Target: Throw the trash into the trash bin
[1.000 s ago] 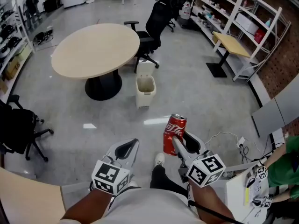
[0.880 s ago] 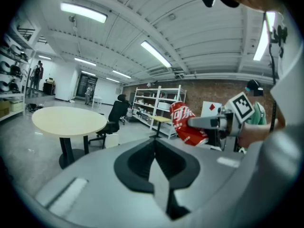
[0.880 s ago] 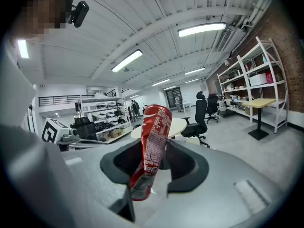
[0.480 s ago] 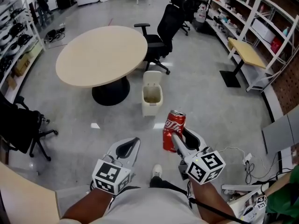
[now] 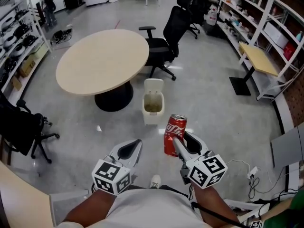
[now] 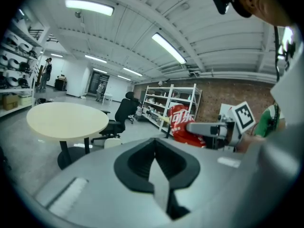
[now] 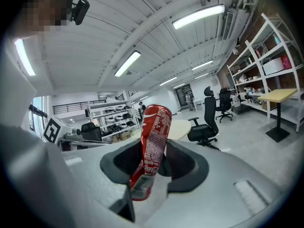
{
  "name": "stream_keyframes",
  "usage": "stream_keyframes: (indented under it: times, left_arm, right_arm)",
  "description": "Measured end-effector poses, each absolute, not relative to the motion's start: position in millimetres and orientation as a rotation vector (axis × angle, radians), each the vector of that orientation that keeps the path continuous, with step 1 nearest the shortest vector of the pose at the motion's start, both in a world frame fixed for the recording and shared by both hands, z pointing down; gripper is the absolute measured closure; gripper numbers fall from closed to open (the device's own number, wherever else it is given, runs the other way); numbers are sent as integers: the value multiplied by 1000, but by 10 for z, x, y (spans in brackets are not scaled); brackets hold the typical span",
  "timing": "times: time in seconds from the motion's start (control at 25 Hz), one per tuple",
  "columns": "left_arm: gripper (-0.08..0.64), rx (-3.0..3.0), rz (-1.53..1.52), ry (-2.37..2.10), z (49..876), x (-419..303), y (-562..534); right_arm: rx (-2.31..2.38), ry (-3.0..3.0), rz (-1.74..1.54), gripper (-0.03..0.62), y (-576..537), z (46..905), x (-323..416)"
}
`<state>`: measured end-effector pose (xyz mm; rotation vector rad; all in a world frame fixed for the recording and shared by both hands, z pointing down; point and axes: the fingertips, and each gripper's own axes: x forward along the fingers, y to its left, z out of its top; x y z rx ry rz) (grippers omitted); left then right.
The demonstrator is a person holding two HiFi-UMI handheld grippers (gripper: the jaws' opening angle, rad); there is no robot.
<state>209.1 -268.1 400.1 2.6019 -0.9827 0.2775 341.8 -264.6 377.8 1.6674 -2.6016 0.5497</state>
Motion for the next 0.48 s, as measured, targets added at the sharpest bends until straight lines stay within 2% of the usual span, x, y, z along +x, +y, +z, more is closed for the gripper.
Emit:
stream_keyframes:
  times: [0.28, 0.48]
  left_arm:
    - [551, 2691, 343, -1012, 3919, 2425, -2783]
    - [551, 2665, 358, -1062, 3933, 2408, -2881]
  right_arm:
    - [1651, -2630, 594, 437, -2818, 3869, 3668]
    - [1636, -2651, 612, 437, -2913, 3890, 3749]
